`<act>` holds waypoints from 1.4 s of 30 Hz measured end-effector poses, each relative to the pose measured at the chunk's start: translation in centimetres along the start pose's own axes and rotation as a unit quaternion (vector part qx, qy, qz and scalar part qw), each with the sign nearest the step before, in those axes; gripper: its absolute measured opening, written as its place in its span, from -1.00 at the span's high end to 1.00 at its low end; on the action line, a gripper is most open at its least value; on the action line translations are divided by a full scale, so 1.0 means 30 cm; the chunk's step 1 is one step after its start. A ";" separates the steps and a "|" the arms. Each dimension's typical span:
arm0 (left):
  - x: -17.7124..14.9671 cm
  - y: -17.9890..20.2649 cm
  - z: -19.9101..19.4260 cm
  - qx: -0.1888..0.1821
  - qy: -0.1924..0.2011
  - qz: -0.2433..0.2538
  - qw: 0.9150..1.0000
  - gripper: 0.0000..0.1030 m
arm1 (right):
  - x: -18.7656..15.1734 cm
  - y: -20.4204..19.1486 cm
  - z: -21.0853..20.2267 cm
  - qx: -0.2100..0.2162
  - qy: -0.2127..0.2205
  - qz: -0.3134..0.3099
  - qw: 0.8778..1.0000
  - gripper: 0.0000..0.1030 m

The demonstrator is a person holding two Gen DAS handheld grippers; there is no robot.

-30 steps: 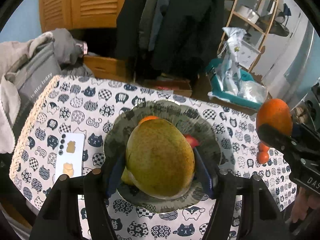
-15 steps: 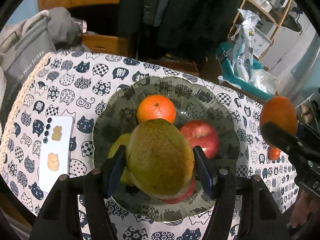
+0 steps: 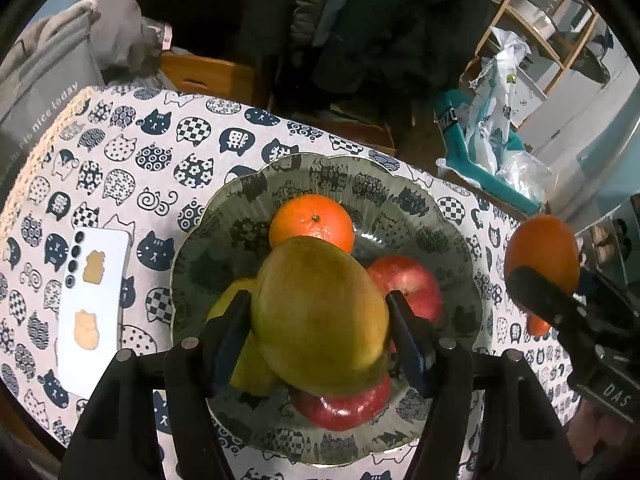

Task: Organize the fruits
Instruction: 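Lower the orange into the bowl and open the right tool while the left tool releases the mango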

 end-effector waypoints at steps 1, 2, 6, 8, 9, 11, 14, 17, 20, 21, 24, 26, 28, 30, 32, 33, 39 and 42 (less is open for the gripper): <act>0.003 -0.002 0.003 -0.004 0.000 0.000 1.000 -0.33 | 0.001 -0.001 0.004 0.000 -0.001 0.000 1.000 -0.25; 0.007 0.000 0.007 -0.007 -0.001 0.001 1.000 -0.33 | 0.001 -0.002 0.009 0.000 -0.002 0.000 1.000 -0.25; 0.011 0.009 0.009 -0.010 -0.003 0.003 1.000 -0.41 | 0.002 -0.007 0.025 0.001 -0.006 -0.001 1.000 -0.25; 0.013 0.018 -0.001 -0.013 0.000 0.005 1.000 -0.55 | 0.005 -0.010 0.036 0.002 -0.009 -0.002 1.000 -0.25; 0.015 0.022 -0.008 -0.009 0.003 0.009 1.000 -0.58 | 0.007 -0.011 0.042 0.003 -0.010 -0.002 1.000 -0.25; 0.018 0.024 -0.024 -0.002 0.008 0.016 1.000 -0.64 | 0.013 -0.013 0.053 0.006 -0.013 0.000 1.000 -0.25; 0.023 0.004 -0.055 0.004 0.017 0.008 1.000 -0.64 | 0.023 -0.015 0.069 0.007 -0.015 0.003 1.000 -0.25; 0.034 -0.028 -0.087 0.013 0.031 -0.005 0.999 -0.64 | 0.039 -0.026 0.092 0.011 -0.019 0.001 1.000 -0.25; 0.051 -0.067 -0.122 0.031 0.052 -0.013 0.998 -0.64 | 0.054 -0.045 0.119 0.010 -0.023 -0.008 1.000 -0.25; 0.053 -0.079 -0.128 0.037 0.056 -0.015 0.998 -0.64 | 0.059 -0.053 0.129 0.010 -0.025 -0.012 1.000 -0.25; 0.054 -0.117 -0.137 0.055 0.059 -0.022 0.996 -0.64 | 0.071 -0.078 0.155 0.012 -0.031 -0.020 0.999 -0.25; 0.050 -0.137 -0.141 0.058 0.060 -0.029 0.996 -0.64 | 0.078 -0.092 0.168 0.012 -0.032 -0.027 0.999 -0.25; 0.048 -0.153 -0.146 0.063 0.061 -0.031 0.996 -0.64 | 0.084 -0.113 0.183 0.012 -0.035 -0.037 0.999 -0.26; 0.046 -0.171 -0.152 0.068 0.062 -0.034 0.995 -0.64 | 0.085 -0.132 0.200 0.011 -0.040 -0.044 0.998 -0.26; 0.044 -0.183 -0.154 0.069 0.061 -0.037 0.995 -0.64 | 0.084 -0.148 0.215 0.014 -0.045 -0.049 0.998 -0.26; 0.042 -0.195 -0.156 0.072 0.062 -0.039 0.995 -0.64 | 0.083 -0.156 0.223 0.015 -0.049 -0.051 0.997 -0.26; 0.034 -0.244 -0.167 0.082 0.064 -0.052 0.993 -0.64 | 0.083 -0.181 0.258 0.006 -0.059 -0.061 0.996 -0.29; 0.036 -0.256 -0.171 0.084 0.065 -0.055 0.993 -0.64 | 0.085 -0.185 0.270 0.004 -0.063 -0.063 0.996 -0.30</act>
Point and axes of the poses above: each gripper's, at about its wrist camera, not at the fingertips, and z roughly the way its jaws point, y to its right, x to its top, the point moved 7 cm from there along z, roughly the way its jaws point, and after that the axes turned 13 degrees about -x, right-handed, at the moved point
